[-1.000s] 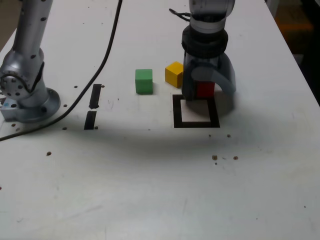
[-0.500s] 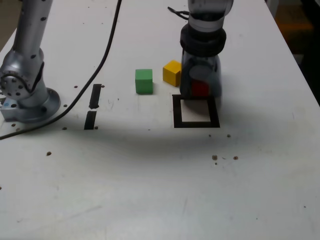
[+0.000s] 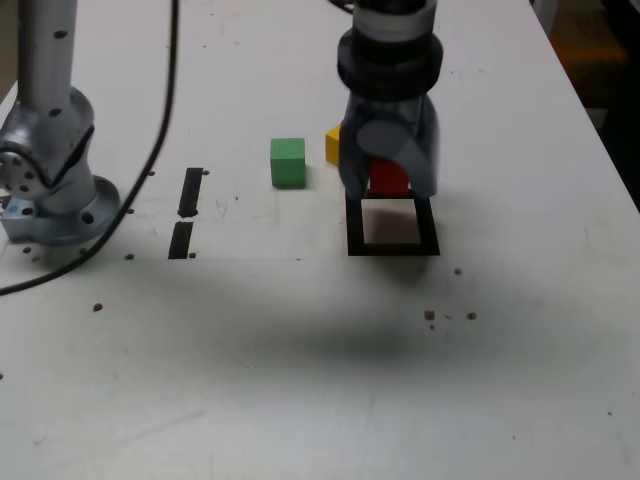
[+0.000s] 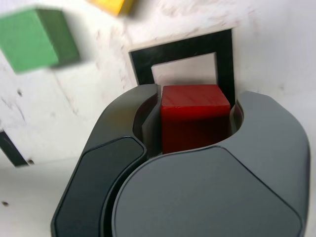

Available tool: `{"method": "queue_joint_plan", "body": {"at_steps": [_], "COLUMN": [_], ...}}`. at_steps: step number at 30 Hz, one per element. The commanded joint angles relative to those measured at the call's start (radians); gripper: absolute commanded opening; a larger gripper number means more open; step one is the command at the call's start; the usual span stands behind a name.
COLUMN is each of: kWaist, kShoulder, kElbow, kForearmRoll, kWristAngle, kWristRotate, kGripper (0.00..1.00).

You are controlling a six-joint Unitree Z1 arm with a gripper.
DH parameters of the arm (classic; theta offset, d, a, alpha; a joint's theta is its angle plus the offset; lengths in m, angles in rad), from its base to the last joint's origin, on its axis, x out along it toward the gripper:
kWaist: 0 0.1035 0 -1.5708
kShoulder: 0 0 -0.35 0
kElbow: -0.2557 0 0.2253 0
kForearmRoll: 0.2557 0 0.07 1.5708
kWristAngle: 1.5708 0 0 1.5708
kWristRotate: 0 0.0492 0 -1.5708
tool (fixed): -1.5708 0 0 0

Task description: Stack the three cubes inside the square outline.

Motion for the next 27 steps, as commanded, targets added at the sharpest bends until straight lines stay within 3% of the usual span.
{"method": "queue_joint_plan", "body": {"at_steps": [1, 9, 19, 22, 27], "kWaist": [-0.013, -0.039, -0.047, -0.047, -0.047], "kShoulder": [-0.004, 0.023, 0.049, 0.048, 0.049], "kElbow": [0.012, 0.081, 0.068, 0.076, 0.084], "kForearmRoll": [-0.008, -0.063, -0.102, -0.103, -0.109], "kWristAngle": [0.0, -0.01, -0.026, -0.026, -0.025], "kWristRotate": [-0.022, -0.144, -0.15, -0.15, -0.15], "kGripper": [0.21, 0.22, 0.22, 0.28, 0.51]}}
